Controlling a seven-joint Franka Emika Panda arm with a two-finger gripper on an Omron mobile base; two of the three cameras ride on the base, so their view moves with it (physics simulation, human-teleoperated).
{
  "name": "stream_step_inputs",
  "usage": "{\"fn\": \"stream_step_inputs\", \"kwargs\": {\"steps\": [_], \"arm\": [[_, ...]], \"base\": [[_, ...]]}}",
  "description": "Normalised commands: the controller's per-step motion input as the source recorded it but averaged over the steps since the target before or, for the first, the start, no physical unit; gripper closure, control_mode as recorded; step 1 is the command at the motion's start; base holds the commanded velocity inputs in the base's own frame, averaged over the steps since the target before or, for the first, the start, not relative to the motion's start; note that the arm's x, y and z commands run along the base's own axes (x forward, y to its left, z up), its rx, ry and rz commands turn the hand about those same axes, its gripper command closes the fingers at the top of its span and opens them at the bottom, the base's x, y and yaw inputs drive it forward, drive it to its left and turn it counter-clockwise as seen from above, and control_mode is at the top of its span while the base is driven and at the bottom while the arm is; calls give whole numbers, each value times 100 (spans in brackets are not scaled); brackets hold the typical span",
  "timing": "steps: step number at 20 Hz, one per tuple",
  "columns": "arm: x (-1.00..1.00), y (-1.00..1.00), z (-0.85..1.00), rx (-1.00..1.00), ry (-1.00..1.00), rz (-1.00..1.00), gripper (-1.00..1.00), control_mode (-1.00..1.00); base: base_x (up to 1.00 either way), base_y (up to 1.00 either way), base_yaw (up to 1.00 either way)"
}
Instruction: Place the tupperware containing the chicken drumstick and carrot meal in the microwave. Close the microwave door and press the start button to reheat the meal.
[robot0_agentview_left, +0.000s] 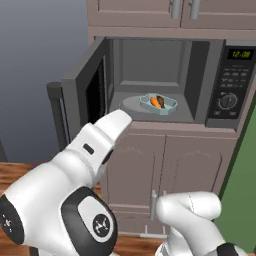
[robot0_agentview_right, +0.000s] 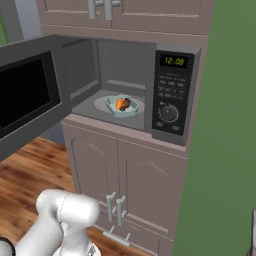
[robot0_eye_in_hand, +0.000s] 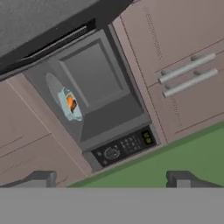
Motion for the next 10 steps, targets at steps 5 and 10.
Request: {"fn": "stream_step_inputs", "kwargs": {"steps": [5, 10], "arm": [[0, 79, -6, -10, -7, 0, -100, -100], [4, 90, -9, -12, -2, 0, -100, -100]], "base": [[0, 0, 0], [0, 0, 0]]}}
